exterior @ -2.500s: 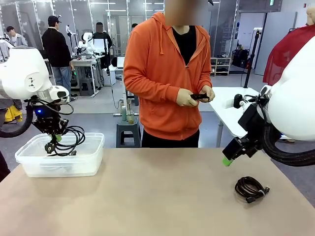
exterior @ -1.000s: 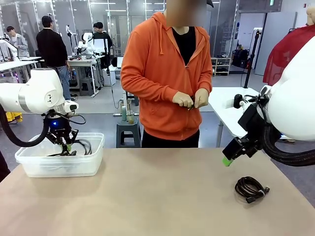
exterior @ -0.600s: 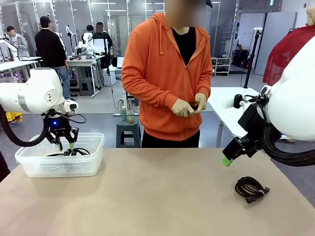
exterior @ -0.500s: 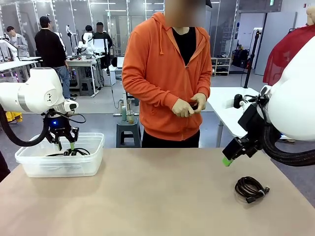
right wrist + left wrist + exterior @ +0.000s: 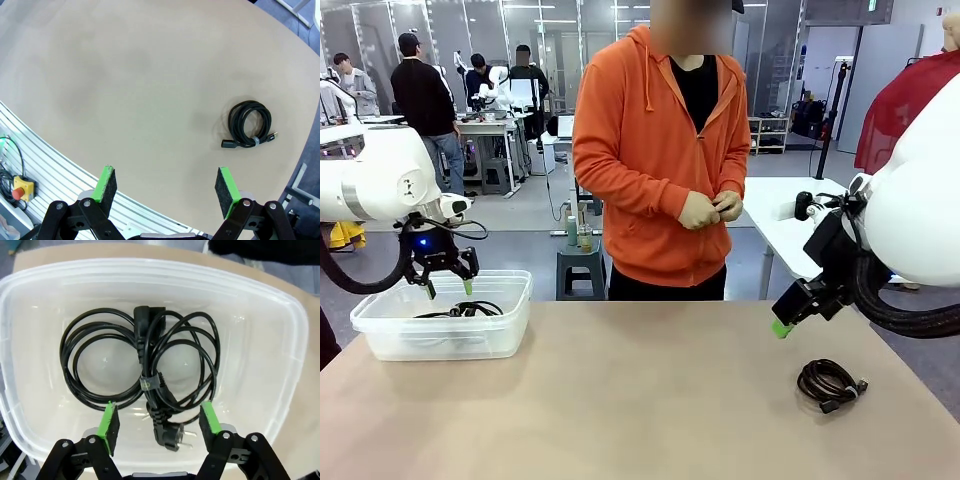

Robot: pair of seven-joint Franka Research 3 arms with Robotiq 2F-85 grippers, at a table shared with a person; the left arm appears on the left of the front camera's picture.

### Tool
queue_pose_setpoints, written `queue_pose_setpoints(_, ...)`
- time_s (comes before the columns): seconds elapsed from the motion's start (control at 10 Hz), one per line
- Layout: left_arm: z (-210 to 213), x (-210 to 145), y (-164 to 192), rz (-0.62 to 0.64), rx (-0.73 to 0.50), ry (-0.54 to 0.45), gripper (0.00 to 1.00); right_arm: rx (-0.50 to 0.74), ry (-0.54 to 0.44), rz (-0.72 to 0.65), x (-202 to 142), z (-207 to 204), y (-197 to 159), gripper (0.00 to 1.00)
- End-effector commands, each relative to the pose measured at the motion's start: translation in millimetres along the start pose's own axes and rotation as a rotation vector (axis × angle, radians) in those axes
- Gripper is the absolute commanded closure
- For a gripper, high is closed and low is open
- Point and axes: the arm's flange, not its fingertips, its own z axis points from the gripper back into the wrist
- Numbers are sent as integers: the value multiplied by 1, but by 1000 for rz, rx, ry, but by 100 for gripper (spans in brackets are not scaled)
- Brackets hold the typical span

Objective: Organize and store the cables.
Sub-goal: Place the Power Cable into the Organizing box.

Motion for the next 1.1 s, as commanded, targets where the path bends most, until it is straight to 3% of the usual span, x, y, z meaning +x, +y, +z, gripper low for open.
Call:
queue_pose_setpoints(0.0,-9,3,-2,-2,20,4,18,-5,6,-8,-2,0,-1,0)
queue_pose_setpoints(1.0,-9,3,-2,-2,20,4,18,-5,6,-8,-2,0,-1,0)
